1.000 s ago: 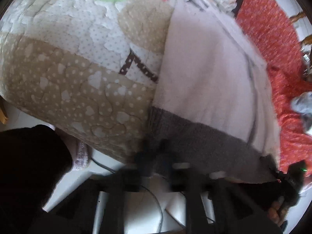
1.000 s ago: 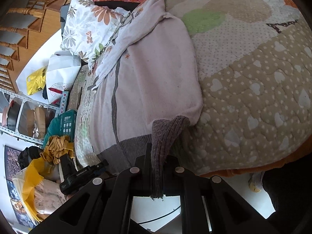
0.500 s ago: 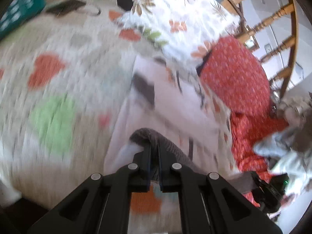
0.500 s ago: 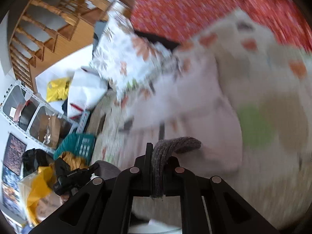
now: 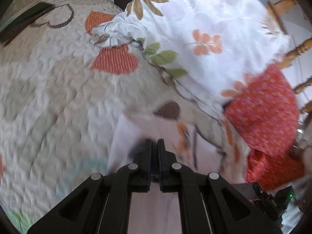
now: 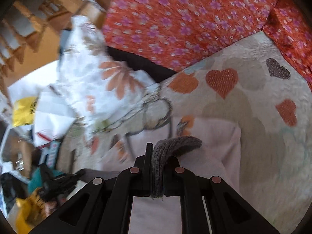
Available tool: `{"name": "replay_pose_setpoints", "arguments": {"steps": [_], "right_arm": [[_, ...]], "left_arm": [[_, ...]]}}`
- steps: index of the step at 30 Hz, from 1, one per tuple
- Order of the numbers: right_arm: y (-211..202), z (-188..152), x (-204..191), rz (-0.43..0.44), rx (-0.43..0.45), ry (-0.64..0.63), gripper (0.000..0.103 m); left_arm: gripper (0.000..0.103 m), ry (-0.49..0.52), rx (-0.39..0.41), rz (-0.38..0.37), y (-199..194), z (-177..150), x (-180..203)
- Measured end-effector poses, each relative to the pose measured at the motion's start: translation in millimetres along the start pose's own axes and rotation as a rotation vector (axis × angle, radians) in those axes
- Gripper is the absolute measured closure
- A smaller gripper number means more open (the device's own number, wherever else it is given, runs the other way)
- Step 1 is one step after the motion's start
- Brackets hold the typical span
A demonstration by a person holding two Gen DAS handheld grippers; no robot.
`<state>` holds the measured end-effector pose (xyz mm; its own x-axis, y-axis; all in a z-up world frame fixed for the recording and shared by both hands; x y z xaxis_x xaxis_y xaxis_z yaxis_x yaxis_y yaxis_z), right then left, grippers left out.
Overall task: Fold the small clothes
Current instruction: 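Lift the hem with both tools and fold it up toward the collar, then open both tools to release the hem and raise them away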
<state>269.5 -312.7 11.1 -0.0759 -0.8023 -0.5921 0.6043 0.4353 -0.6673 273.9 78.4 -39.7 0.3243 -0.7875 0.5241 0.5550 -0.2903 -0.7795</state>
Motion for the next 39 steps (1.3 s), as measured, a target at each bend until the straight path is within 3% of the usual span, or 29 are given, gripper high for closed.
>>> {"name": "replay_pose_setpoints", "arguments": {"steps": [2, 4, 6, 8, 10, 14, 17, 22, 26, 31, 35, 39], "right_arm": [[34, 9, 19, -0.055, -0.03, 0.038, 0.095], [65, 11, 40, -0.085, -0.069, 0.09, 0.093], [87, 11, 59, -0.111, -0.094, 0.152, 0.093], [99, 12, 68, -0.11, -0.097, 0.194, 0.091], [102, 14, 68, -0.104, -0.078, 0.192, 0.086], [89, 15, 53, -0.111, -0.058, 0.124, 0.064], [60, 16, 38, -0.126, -0.019, 0.058, 0.062], [-7, 16, 16, -0.12, 0.032, -0.006, 0.062], [-72, 29, -11, -0.126, 0.1, -0.071, 0.061], [-165, 52, -56, -0.125, 0.236, -0.166, 0.051], [-231, 68, -92, -0.155, 0.343, -0.253, 0.048], [-280, 86, -122, -0.167, 0.416, -0.295, 0.047]], "left_arm": [[0.098, -0.032, 0.004, 0.057, 18, 8, -15], [0.09, -0.087, -0.015, 0.066, 33, 10, -32], [0.073, -0.114, -0.029, 0.04, 41, 8, -42], [0.07, -0.109, -0.015, -0.006, 41, 8, -44], [0.048, -0.083, -0.01, 0.007, 36, 6, -46], [0.048, -0.047, -0.02, 0.037, 18, -5, -48], [0.048, -0.037, -0.012, 0.044, -8, -16, -42], [0.048, 0.016, 0.007, 0.025, -78, -36, -14], [0.048, 0.06, 0.056, -0.041, -155, -41, 27], [0.048, 0.159, 0.178, -0.122, -269, -43, 95], [0.048, 0.244, 0.286, -0.117, -362, -45, 134], [0.047, 0.252, 0.359, -0.101, -433, -33, 153]]}}
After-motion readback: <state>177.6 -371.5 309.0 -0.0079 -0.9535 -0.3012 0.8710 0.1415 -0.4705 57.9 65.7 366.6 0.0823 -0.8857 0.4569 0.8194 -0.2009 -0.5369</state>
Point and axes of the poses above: each gripper's, at about its wrist camera, not at the fingertips, and y roughly the way its jaws point, x to its right, z to its top, the point moved 10 cm from there along y, roughly the way its jaws point, and after that the axes turned 2 degrees about y, right-handed, at the moved point
